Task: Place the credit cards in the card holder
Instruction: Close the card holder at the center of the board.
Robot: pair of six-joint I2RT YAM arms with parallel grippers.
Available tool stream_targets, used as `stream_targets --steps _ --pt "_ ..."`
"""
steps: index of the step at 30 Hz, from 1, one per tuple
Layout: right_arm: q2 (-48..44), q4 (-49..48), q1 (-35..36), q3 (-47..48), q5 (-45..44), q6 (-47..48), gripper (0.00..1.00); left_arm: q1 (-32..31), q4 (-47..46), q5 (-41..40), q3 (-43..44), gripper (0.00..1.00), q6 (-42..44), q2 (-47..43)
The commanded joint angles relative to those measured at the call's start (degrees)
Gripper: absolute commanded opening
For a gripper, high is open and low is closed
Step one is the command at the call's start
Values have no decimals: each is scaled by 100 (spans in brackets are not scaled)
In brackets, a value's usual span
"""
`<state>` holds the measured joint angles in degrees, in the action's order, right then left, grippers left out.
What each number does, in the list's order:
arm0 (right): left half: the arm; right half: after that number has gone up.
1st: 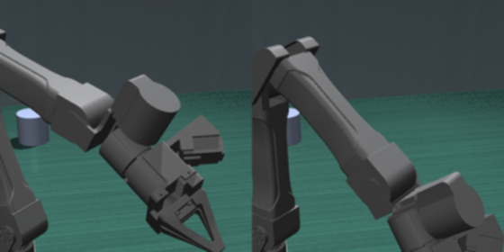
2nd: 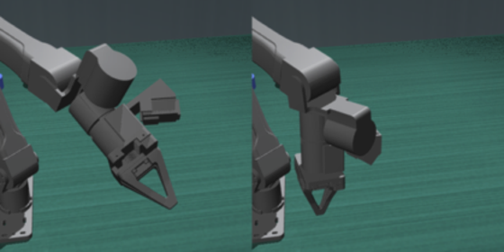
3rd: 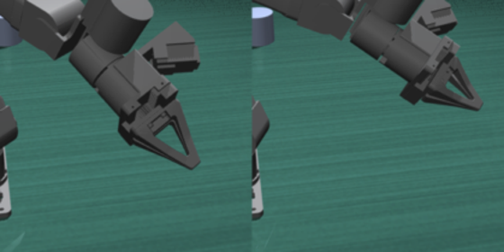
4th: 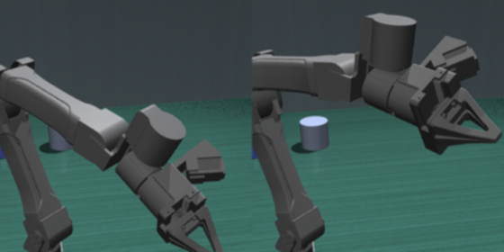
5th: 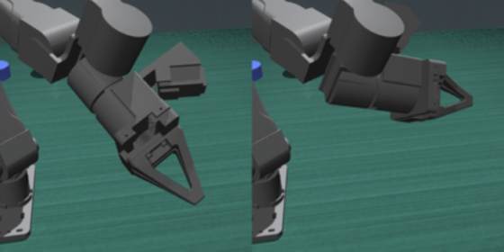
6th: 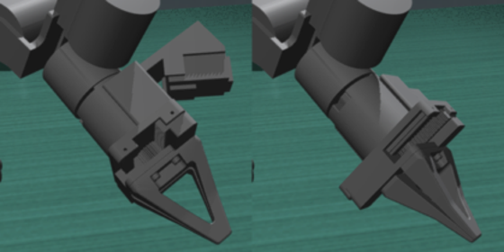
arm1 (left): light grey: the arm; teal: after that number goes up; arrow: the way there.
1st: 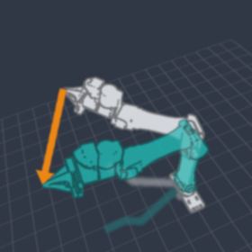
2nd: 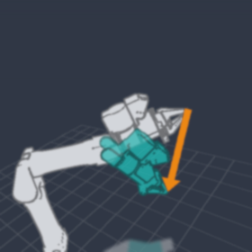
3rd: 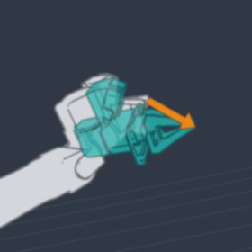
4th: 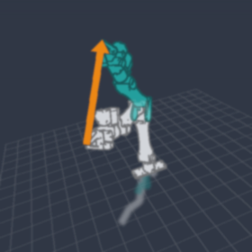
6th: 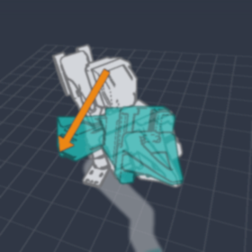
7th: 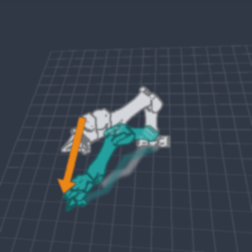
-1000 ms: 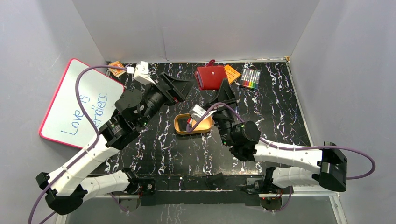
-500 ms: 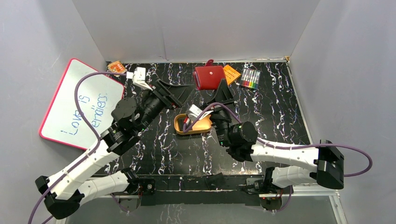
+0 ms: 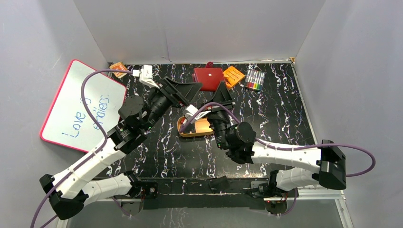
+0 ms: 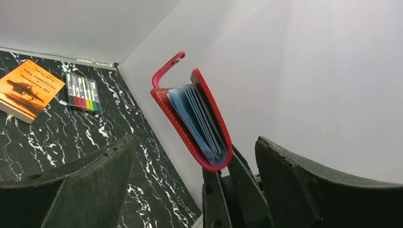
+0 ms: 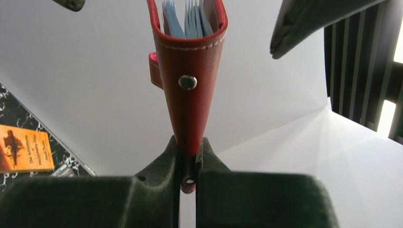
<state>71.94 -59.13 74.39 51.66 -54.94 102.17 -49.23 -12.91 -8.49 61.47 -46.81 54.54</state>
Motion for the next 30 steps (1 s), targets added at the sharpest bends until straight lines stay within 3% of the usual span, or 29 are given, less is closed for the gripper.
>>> stream_targets --steps 1,8,17,21,26,27,28,30 --pt "-28 -314 97 378 -70 2 0 19 -154 189 299 93 123 95" --pt "20 -392 182 414 -108 66 0 17 -266 250 290 90 61 197" --pt "103 -833 242 379 -70 416 0 19 8 435 431 62 -74 420" --pt "93 -855 243 390 -68 436 0 17 60 442 410 43 -114 402" --pt "67 -810 262 393 -201 355 0 18 96 238 330 4 -59 255" --pt "59 -750 282 414 -303 294 0 18 126 125 325 0 -49 210" --pt "33 -598 317 439 -405 175 7 16 171 31 312 0 -44 160" --pt "-73 7 478 475 -535 -200 40 19 247 -167 282 0 -12 72"
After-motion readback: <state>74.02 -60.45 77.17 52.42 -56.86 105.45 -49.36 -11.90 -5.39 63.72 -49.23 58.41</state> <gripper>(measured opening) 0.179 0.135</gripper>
